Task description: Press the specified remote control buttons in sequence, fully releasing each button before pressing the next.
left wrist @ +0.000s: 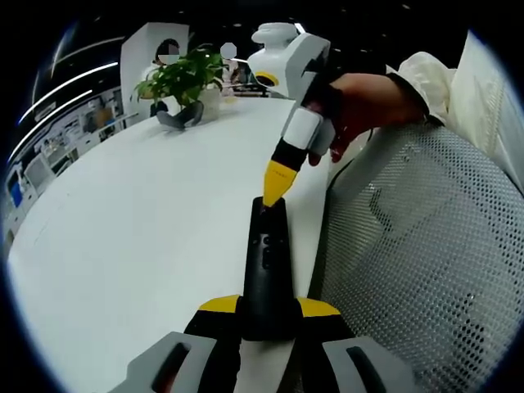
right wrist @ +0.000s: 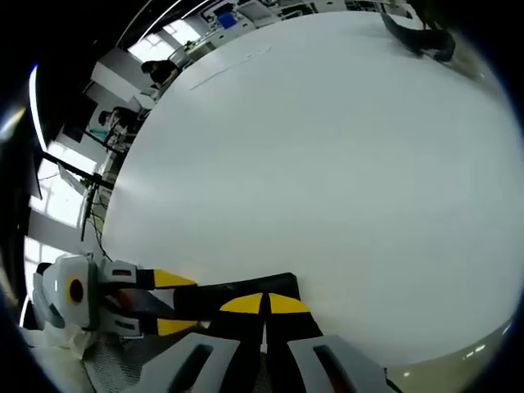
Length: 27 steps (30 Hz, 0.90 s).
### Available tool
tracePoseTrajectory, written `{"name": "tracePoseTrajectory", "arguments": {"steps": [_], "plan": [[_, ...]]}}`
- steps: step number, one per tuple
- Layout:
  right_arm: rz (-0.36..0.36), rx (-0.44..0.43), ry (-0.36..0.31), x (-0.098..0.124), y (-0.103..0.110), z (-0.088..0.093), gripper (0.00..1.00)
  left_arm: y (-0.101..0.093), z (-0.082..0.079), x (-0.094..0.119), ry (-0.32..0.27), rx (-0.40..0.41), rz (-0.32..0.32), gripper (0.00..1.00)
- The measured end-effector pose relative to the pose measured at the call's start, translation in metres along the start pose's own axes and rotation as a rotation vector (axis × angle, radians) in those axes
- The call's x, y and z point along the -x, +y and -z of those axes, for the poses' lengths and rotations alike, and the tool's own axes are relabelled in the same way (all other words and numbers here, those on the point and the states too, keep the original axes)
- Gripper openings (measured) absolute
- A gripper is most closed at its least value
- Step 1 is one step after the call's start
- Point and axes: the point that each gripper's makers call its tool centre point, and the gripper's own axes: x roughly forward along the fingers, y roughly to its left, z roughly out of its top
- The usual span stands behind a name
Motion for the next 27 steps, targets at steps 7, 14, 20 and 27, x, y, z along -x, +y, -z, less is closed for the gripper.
{"name": "tracePoseTrajectory", "arguments": {"steps": [7, 14, 20, 27], "plan": [[-0.014, -0.022, 0.003, 0.003, -0.001, 0.000, 0.00, -0.001, -0.001, -0.001, -0.007, 0.000, 0.009, 0.24], [-0.050, -0.030, 0.007, 0.002, 0.005, 0.001, 0.00, -0.003, -0.002, -0.002, -0.008, -0.008, 0.018, 0.24], [-0.054, -0.014, 0.034, -0.002, 0.008, 0.006, 0.00, -0.004, -0.002, -0.002, -0.010, -0.015, 0.025, 0.24], [-0.057, -0.040, 0.038, -0.001, 0.007, 0.007, 0.00, -0.004, -0.002, -0.002, -0.014, -0.014, 0.020, 0.24]]}}
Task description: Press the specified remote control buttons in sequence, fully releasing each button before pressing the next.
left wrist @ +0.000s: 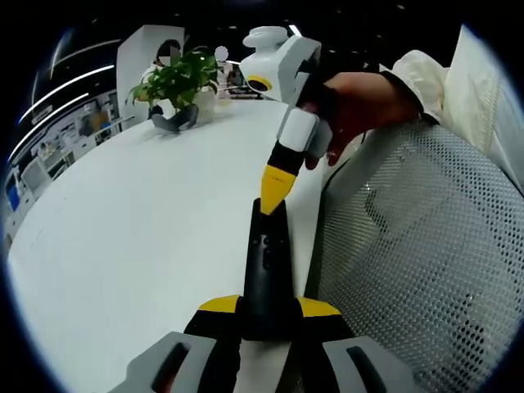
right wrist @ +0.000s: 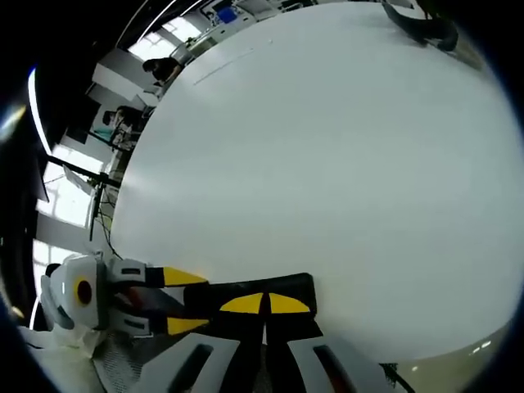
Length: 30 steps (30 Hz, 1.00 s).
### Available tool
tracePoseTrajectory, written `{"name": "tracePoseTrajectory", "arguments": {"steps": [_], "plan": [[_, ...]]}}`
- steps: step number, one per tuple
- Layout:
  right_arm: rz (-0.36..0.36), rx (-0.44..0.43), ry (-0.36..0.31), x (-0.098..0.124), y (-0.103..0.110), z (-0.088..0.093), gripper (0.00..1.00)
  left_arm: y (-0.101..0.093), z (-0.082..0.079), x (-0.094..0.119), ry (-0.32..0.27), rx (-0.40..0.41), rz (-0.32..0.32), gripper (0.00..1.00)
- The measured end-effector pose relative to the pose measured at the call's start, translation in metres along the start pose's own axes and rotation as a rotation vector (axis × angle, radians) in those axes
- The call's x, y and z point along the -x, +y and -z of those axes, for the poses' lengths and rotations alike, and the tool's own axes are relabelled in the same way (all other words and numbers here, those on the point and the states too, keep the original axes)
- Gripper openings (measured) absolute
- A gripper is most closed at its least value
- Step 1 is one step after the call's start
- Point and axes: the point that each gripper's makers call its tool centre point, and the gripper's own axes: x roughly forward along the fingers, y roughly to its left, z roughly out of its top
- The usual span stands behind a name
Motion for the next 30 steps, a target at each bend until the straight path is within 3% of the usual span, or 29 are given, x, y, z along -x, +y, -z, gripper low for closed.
{"name": "tracePoseTrajectory", "arguments": {"steps": [15, 30], "plan": [[0.024, 0.043, 0.005, -0.0007, 0.0003, -0.0002, 0.00, 0.0007, -0.0006, -0.0011, -0.004, -0.005, -0.005, 0.25], [0.015, 0.022, 0.007, -0.0007, -0.0005, -0.0008, 0.00, 0.0005, -0.0008, -0.0016, -0.005, -0.011, -0.007, 0.25]]}}
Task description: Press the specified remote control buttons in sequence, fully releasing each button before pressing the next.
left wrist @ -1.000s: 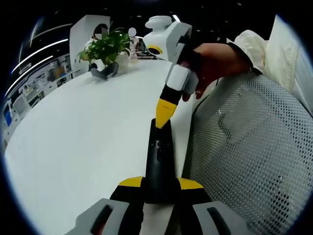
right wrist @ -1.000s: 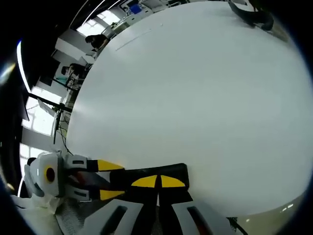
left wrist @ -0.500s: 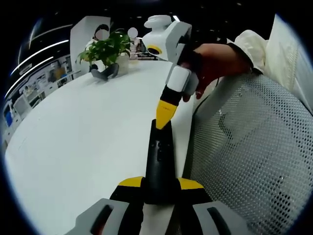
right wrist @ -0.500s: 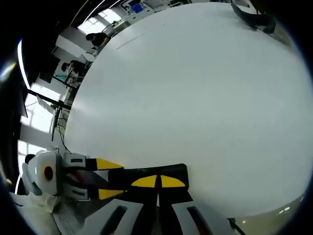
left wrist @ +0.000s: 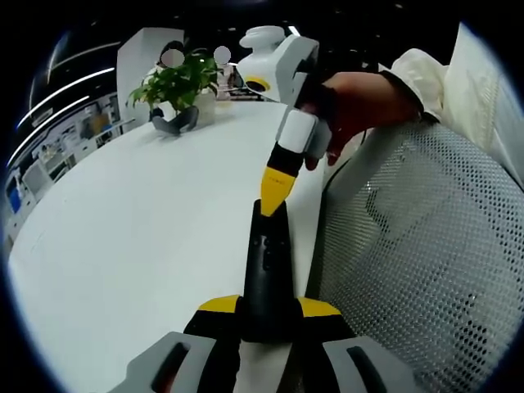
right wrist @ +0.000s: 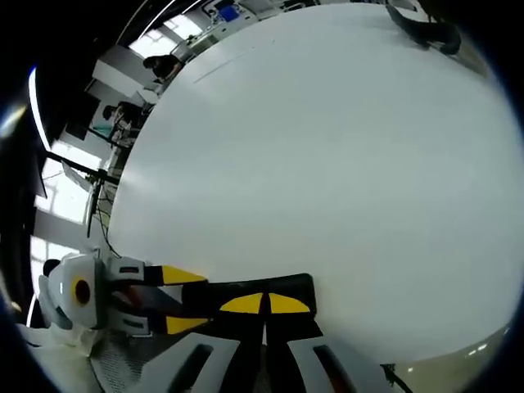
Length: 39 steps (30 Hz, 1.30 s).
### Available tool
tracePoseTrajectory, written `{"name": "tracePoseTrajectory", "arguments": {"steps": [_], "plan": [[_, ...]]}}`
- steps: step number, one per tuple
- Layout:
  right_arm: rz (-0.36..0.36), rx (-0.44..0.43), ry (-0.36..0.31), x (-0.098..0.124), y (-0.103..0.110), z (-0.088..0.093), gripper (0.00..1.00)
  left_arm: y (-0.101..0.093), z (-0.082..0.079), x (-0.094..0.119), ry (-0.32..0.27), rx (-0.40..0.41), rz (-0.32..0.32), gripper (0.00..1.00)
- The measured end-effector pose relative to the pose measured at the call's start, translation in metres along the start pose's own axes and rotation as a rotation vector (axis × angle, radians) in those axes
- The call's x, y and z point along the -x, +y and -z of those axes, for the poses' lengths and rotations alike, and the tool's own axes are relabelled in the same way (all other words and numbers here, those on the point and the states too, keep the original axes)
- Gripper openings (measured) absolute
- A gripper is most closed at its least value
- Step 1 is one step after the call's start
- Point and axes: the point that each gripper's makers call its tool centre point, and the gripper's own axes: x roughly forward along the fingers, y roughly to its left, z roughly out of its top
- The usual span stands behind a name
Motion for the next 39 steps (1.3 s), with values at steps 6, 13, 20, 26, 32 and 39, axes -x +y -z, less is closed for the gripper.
{"name": "tracePoseTrajectory", "arguments": {"steps": [6, 13, 20, 26, 32, 39], "plan": [[0.000, -0.004, 0.001, 0.000, 0.000, 0.000, 0.00, 0.000, 0.000, 0.000, 0.000, -0.003, 0.000, 0.25], [0.001, 0.006, 0.002, 0.001, 0.002, 0.000, 0.00, 0.000, 0.000, 0.000, 0.002, -0.006, 0.000, 0.25], [-0.003, 0.035, -0.018, 0.004, 0.004, -0.004, 0.00, -0.001, 0.000, 0.000, 0.001, -0.004, 0.003, 0.25], [-0.049, 0.027, -0.017, 0.002, 0.011, -0.004, 0.00, -0.005, -0.002, -0.003, -0.001, -0.022, 0.020, 0.24], [-0.032, 0.072, 0.022, -0.004, 0.013, 0.003, 0.00, -0.005, -0.002, -0.003, -0.001, -0.020, 0.020, 0.25], [-0.003, 0.097, 0.032, -0.004, 0.009, 0.005, 0.00, -0.005, -0.002, -0.003, -0.003, -0.019, 0.018, 0.25]]}}
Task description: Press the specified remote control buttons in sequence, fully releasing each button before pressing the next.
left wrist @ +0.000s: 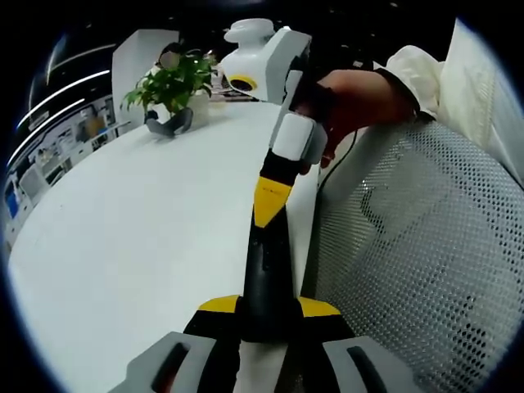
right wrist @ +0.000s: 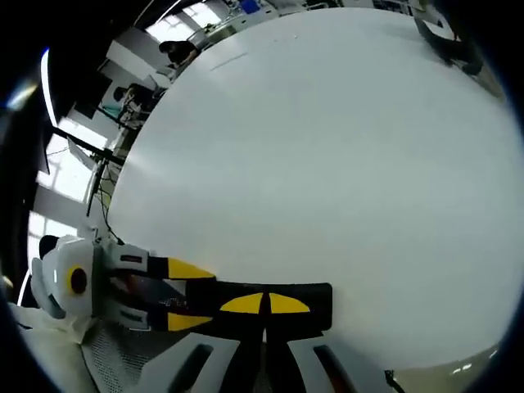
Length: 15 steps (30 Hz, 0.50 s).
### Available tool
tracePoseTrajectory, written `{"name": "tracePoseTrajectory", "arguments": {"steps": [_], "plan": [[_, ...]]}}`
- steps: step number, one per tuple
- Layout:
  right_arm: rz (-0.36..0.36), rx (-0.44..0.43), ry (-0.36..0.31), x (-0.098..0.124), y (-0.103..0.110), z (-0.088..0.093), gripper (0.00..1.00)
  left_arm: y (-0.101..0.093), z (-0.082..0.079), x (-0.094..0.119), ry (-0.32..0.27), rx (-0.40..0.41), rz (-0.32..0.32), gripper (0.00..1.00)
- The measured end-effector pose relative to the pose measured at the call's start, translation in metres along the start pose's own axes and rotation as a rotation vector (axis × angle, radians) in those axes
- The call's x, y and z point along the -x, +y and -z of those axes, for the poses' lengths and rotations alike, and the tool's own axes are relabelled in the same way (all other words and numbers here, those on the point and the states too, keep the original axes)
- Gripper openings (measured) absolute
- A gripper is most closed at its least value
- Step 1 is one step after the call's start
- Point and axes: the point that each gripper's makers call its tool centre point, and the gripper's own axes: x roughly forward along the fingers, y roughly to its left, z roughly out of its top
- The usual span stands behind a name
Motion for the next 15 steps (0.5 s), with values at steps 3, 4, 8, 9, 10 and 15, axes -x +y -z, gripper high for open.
{"name": "tracePoseTrajectory", "arguments": {"steps": [3, 4, 8, 9, 10, 15], "plan": [[-0.013, -0.033, -0.005, 0.0003, -0.0018, -0.0001, 0.00, -0.0002, 0.0000, 0.0000, 0.000, -0.001, -0.001, 0.25], [-0.015, -0.038, -0.006, 0.0004, -0.0013, 0.0001, 0.00, -0.0002, 0.0000, -0.0001, 0.000, -0.002, -0.001, 0.25], [-0.012, -0.039, -0.003, 0.0001, 0.0002, 0.0003, 0.00, -0.0002, 0.0002, -0.0001, 0.001, -0.005, -0.002, 0.25], [-0.012, -0.038, -0.002, 0.0001, 0.0002, 0.0003, 0.00, -0.0003, 0.0003, -0.0001, 0.001, -0.007, -0.003, 0.25], [-0.012, -0.039, -0.002, 0.0001, -0.0001, 0.0002, 0.00, -0.0005, 0.0003, -0.0001, 0.002, -0.010, -0.004, 0.25], [-0.018, -0.054, -0.005, 0.0000, -0.0003, 0.0001, 0.00, -0.0005, 0.0004, -0.0003, 0.003, -0.017, -0.006, 0.25]]}}
